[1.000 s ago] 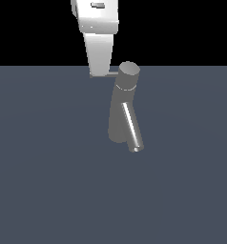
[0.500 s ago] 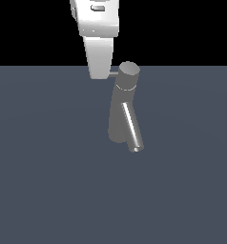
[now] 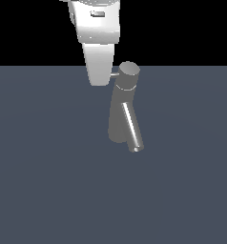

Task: Turn on the faucet by rotating a designated handle.

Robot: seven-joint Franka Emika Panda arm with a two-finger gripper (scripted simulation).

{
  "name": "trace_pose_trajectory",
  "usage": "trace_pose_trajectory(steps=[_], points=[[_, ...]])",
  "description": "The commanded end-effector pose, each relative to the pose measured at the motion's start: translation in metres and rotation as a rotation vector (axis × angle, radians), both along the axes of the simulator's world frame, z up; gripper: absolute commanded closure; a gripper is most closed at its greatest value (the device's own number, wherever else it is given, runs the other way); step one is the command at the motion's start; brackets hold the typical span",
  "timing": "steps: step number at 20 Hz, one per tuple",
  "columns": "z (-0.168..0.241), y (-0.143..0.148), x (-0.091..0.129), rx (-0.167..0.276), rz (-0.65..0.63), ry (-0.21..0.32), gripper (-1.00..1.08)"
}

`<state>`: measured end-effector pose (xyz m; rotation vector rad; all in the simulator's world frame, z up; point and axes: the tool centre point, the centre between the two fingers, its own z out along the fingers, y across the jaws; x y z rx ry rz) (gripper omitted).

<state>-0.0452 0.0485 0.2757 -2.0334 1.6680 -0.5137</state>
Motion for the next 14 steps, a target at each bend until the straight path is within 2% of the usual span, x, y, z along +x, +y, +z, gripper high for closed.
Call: trace_pose_trajectory(steps=[1, 14], points=[[-0.005, -0.002, -0.007, 0.000, -0.002, 0.006, 1.08], [-0.019, -0.004, -0.027, -0.001, -0.003, 0.006, 1.08]])
